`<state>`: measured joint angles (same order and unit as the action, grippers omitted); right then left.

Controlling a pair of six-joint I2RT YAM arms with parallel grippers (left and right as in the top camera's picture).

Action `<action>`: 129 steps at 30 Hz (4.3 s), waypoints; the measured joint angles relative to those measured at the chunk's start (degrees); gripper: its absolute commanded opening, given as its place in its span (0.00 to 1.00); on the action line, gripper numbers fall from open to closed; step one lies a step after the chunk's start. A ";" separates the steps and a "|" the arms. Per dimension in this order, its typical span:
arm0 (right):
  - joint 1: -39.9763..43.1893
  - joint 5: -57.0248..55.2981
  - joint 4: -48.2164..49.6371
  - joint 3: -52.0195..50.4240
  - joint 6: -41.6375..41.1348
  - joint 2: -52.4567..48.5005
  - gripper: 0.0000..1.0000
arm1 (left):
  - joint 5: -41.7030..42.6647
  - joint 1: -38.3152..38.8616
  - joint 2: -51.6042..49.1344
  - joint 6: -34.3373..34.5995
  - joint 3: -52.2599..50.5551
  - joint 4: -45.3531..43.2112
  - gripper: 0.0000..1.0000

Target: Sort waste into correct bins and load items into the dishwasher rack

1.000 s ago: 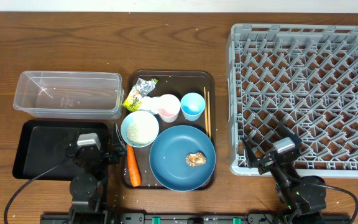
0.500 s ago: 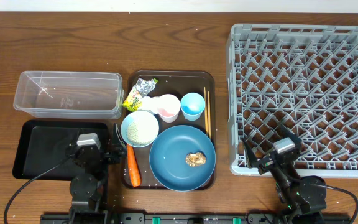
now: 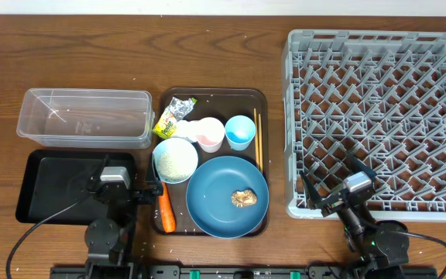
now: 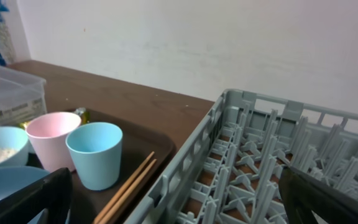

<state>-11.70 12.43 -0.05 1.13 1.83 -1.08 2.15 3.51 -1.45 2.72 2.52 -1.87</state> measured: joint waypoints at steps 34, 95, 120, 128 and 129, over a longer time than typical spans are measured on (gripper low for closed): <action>0.74 -1.79 -47.91 65.57 -11.69 -68.32 0.99 | 18.40 0.59 -69.79 2.67 76.59 55.45 0.98; 4.94 11.65 -40.87 65.57 -8.50 -69.22 0.84 | 34.23 2.67 -83.60 4.04 77.11 49.99 0.06; -8.74 46.75 -12.07 65.81 -3.74 -70.05 0.66 | 85.61 2.03 -83.76 -0.85 77.02 36.04 0.06; -9.60 47.19 -11.19 65.81 -3.76 -70.64 0.45 | 86.49 2.60 -83.76 -1.29 77.02 35.23 0.16; -9.60 47.17 -11.19 65.81 -3.72 -70.64 0.44 | 86.44 2.60 -83.76 -1.44 77.02 34.97 0.27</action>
<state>-21.30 59.59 -11.25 66.94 -1.89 -71.72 88.60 6.11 -85.21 1.28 79.55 33.10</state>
